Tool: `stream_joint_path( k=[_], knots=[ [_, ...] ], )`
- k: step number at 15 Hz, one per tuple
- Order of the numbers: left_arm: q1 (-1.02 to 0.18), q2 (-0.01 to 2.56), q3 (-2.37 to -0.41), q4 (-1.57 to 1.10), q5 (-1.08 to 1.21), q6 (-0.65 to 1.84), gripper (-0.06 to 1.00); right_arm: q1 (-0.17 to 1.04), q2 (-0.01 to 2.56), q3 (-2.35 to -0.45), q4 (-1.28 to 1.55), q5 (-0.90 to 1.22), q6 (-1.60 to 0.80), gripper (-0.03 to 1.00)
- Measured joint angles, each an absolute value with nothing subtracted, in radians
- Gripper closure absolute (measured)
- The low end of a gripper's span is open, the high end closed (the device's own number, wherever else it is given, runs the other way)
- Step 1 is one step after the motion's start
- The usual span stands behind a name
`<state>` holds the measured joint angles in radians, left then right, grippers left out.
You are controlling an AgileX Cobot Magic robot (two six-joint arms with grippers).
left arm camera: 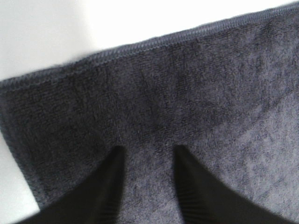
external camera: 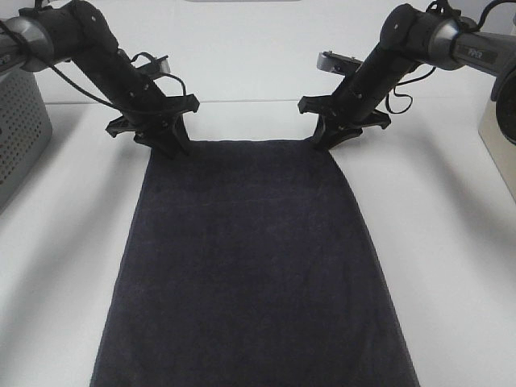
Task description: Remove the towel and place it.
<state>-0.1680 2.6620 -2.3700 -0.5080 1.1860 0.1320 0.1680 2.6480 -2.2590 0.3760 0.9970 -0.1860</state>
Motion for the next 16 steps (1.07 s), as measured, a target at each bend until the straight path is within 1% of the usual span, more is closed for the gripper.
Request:
stream_joint_path(
  k=[1, 2, 3, 4, 6, 8, 11, 13, 16],
  knots=[
    [-0.168, 2.661, -2.37, -0.501, 1.186, 0.132, 0.36, 0.172, 2.64, -2.259, 0.377, 0.999, -0.186, 0.42],
    [-0.168, 2.655, -2.37, -0.49, 1.186, 0.132, 0.19, 0.172, 2.634, -2.259, 0.371, 1.0, -0.186, 0.3],
    [-0.167, 2.649, -2.373, -0.471, 1.19, 0.133, 0.11, 0.17, 2.628, -2.259, 0.345, 1.0, -0.186, 0.24],
    [-0.162, 2.646, -2.384, -0.453, 1.199, 0.135, 0.07, 0.164, 2.624, -2.259, 0.326, 1.002, -0.187, 0.22],
    [-0.135, 2.645, -2.388, -0.431, 1.21, 0.136, 0.06, 0.131, 2.62, -2.258, 0.315, 1.021, -0.187, 0.21],
    [-0.095, 2.645, -2.388, -0.411, 1.212, 0.136, 0.05, 0.056, 2.618, -2.258, 0.313, 1.061, -0.186, 0.21],
    [-0.031, 2.645, -2.388, -0.412, 1.212, 0.138, 0.05, -0.008, 2.617, -2.258, 0.329, 1.088, -0.186, 0.21],
    [-0.009, 2.648, -2.388, -0.45, 1.213, 0.171, 0.05, -0.025, 2.617, -2.258, 0.368, 1.093, -0.203, 0.21],
    [-0.006, 2.674, -2.388, -0.561, 1.216, 0.212, 0.05, -0.028, 2.624, -2.255, 0.499, 1.108, -0.274, 0.21]
  ],
)
